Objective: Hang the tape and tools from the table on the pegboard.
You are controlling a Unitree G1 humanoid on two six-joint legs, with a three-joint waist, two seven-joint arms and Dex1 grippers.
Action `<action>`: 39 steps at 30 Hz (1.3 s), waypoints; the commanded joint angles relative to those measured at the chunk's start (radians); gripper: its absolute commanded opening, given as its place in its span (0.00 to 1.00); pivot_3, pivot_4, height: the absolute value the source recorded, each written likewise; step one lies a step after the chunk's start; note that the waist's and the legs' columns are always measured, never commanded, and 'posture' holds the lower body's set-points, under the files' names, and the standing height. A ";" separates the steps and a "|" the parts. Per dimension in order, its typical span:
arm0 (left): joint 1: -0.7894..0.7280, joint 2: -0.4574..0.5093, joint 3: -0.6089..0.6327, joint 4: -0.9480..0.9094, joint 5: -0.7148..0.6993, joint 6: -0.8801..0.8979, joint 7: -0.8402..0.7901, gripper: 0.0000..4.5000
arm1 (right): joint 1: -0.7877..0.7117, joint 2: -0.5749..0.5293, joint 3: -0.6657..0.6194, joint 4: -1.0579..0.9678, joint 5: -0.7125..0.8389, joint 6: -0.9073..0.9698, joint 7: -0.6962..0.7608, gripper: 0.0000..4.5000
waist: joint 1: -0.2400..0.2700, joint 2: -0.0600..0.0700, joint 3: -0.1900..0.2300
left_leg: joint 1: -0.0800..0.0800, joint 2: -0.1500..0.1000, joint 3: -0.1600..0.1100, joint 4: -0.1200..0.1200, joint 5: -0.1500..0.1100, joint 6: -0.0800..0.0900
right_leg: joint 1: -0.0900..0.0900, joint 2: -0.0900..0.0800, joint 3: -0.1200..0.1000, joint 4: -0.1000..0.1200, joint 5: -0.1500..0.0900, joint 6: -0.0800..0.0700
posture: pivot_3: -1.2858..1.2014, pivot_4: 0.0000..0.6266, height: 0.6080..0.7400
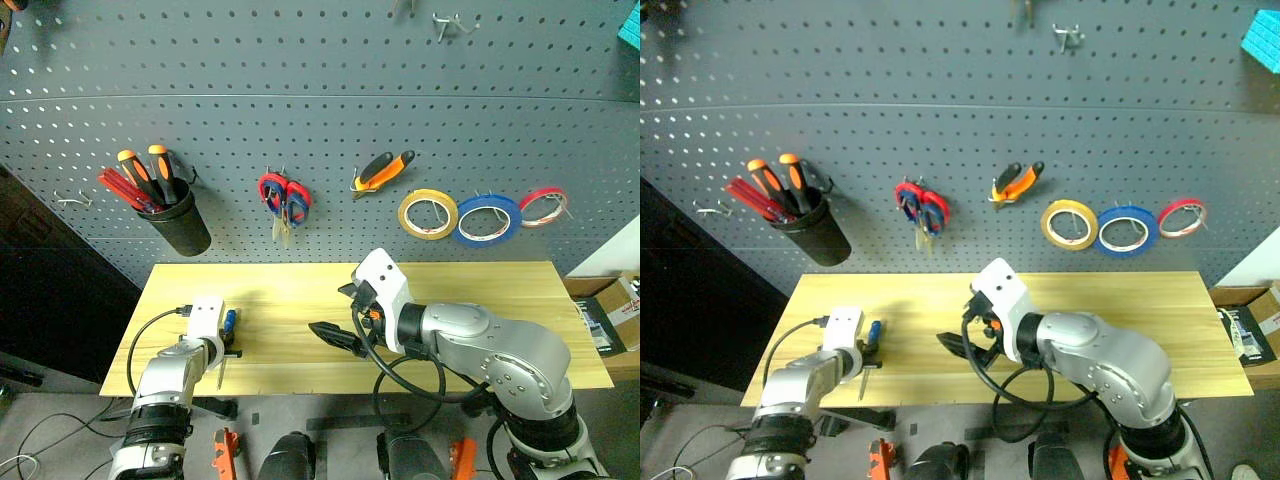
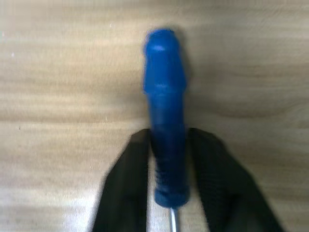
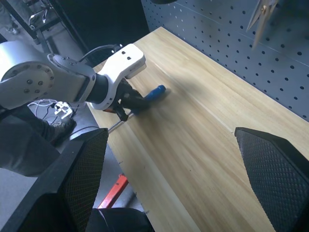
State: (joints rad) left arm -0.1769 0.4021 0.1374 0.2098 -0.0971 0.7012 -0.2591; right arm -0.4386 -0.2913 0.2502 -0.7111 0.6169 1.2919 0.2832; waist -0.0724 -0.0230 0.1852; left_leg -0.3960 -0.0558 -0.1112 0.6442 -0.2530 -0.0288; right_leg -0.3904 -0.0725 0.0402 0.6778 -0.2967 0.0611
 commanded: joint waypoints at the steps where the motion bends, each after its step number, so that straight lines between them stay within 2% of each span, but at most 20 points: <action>1: 0.091 0.037 0.004 -0.199 0.029 -0.128 -0.008 0.13 | 0.002 -0.027 -0.022 -0.056 0.017 -0.048 0.036 1.00 | -0.002 0.000 0.000 | 0.000 0.000 0.000 0.000 0.000 0.000 | 0.000 0.000 0.000 0.000 0.000 0.000 | 0.47 0.28 1.00; 5: 0.222 0.068 0.014 -0.423 0.068 -0.369 -0.021 0.13 | 0.005 -0.055 -0.029 -0.067 0.014 -0.117 0.079 1.00 | 0.000 0.000 0.000 | -0.001 0.000 0.000 -0.001 0.000 0.000 | 0.000 -0.001 0.000 -0.003 0.000 0.000 | 0.48 0.27 1.00; 8: 0.235 0.063 0.041 -0.546 0.048 -0.535 -0.034 0.13 | 0.004 -0.074 -0.025 -0.070 0.006 -0.177 0.112 1.00 | 0.012 0.000 0.000 | -0.002 0.000 -0.001 -0.001 0.000 0.000 | 0.000 -0.001 0.000 -0.003 0.000 0.000 | 0.48 0.27 1.00; 10: 0.203 0.074 0.056 -0.602 0.054 -0.616 -0.034 0.13 | 0.004 -0.089 -0.024 -0.067 -0.004 -0.219 0.133 1.00 | 0.020 0.000 0.000 | -0.002 0.001 -0.001 -0.001 0.000 0.000 | 0.000 -0.001 -0.001 -0.003 0.000 0.000 | 0.49 0.26 1.00; 13: 0.056 0.120 0.085 -0.611 0.088 -0.692 -0.015 0.13 | 0.002 -0.108 -0.024 -0.049 -0.015 -0.282 0.169 1.00 | 0.036 0.000 0.000 | -0.002 0.000 -0.001 0.000 0.000 0.000 | 0.001 0.000 -0.003 -0.004 0.000 0.000 | 0.50 0.25 1.00; 17: -0.185 0.145 0.155 -0.551 0.077 -0.647 0.063 0.13 | -0.030 -0.102 -0.031 -0.007 -0.021 -0.350 0.202 1.00 | 0.041 -0.001 0.000 | -0.002 -0.001 0.000 0.000 0.000 0.000 | 0.002 0.003 -0.004 -0.003 0.000 0.000 | 0.51 0.24 1.00; 22: -0.321 0.119 0.205 -0.465 0.057 -0.575 0.141 0.13 | -0.063 -0.087 -0.046 0.042 -0.030 -0.394 0.201 1.00 | 0.032 -0.001 0.000 | -0.001 -0.001 0.001 0.000 0.000 0.000 | 0.001 0.004 -0.002 -0.003 0.000 0.001 | 0.51 0.23 1.00; 29: -0.353 0.021 0.195 -0.309 0.033 -0.598 0.205 0.13 | -0.086 -0.064 -0.057 0.061 -0.037 -0.424 0.190 1.00 | 0.039 -0.001 -0.001 | -0.003 -0.001 0.001 0.001 0.000 0.000 | 0.000 0.003 -0.002 -0.003 0.000 0.001 | 0.50 0.24 1.00; 36: -0.356 -0.052 0.200 -0.229 -0.005 -0.607 0.235 0.13 | -0.108 -0.028 -0.122 0.017 0.048 -0.395 0.181 1.00 | 0.038 -0.001 -0.001 | -0.003 -0.001 0.000 0.001 0.000 0.000 | -0.001 0.003 -0.002 -0.002 0.000 0.000 | 0.49 0.24 1.00; 38: -0.351 -0.065 0.206 -0.231 -0.021 -0.602 0.242 0.29 | -0.104 -0.039 -0.118 0.009 0.053 -0.393 0.184 1.00 | 0.036 -0.001 -0.001 | -0.003 -0.001 0.000 0.001 0.000 0.000 | -0.001 0.003 -0.002 -0.002 0.000 0.000 | 0.49 0.24 1.00; 39: -0.350 -0.073 0.211 -0.233 -0.031 -0.596 0.249 0.34 | -0.101 -0.047 -0.115 0.006 0.053 -0.393 0.187 1.00 | 0.036 -0.001 -0.001 | -0.003 -0.001 0.000 0.001 0.000 0.000 | -0.001 0.003 -0.002 -0.002 0.000 0.000 | 0.49 0.23 1.00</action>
State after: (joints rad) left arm -0.5135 0.3369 0.3228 0.0038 -0.1042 0.1213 -0.0287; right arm -0.5309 -0.3317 0.1474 -0.6612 0.6507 0.9049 0.4702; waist -0.0360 -0.0245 0.1844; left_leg -0.3987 -0.0571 -0.1108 0.6456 -0.2527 -0.0292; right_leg -0.3912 -0.0693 0.0380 0.6762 -0.2965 0.0616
